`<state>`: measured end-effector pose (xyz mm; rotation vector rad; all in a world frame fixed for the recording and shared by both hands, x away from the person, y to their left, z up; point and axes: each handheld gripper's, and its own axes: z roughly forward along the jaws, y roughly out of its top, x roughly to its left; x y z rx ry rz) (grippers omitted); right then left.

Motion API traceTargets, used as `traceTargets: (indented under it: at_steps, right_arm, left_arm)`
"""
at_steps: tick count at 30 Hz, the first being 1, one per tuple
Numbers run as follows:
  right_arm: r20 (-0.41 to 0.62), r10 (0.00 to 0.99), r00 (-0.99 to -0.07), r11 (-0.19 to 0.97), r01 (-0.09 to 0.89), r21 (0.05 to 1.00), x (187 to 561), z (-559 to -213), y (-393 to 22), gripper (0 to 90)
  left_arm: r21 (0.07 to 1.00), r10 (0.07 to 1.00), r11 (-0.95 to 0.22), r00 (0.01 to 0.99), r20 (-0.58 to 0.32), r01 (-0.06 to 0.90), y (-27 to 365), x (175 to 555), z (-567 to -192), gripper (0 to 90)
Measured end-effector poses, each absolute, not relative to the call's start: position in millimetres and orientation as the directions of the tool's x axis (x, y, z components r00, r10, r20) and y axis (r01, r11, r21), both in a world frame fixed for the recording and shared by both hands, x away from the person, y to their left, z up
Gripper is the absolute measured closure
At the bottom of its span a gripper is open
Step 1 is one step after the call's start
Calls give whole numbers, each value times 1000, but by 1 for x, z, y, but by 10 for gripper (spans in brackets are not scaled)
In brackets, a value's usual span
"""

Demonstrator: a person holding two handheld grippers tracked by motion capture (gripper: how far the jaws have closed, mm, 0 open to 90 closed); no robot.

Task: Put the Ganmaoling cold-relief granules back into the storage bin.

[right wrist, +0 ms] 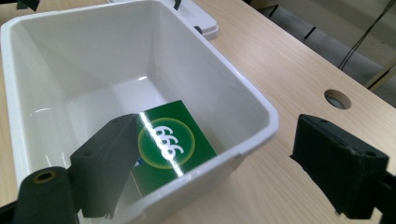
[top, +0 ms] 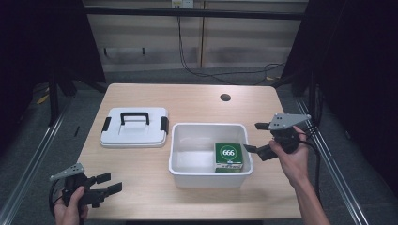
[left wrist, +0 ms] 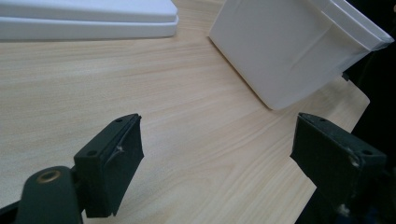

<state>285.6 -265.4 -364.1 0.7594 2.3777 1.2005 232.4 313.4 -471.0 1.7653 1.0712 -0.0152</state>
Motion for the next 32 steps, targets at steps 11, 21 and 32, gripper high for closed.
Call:
traceTargets:
  at_steps: [11, 21, 32]
  right_arm:
    - [-32, 677, -735, 393, 324, 861, 259, -379, -301, 133]
    - [28, 732, -681, 314, 374, 873, 233, -400, -327, 136]
    - [68, 793, -605, 258, 436, 863, 219, -436, -353, 132]
  left_arm:
    - [747, 649, -79, 602, -464, 660, 313, 233, -471, 163]
    - [744, 648, -77, 600, -469, 664, 313, 233, -471, 160]
    - [746, 653, -84, 602, -460, 661, 314, 232, -471, 161]
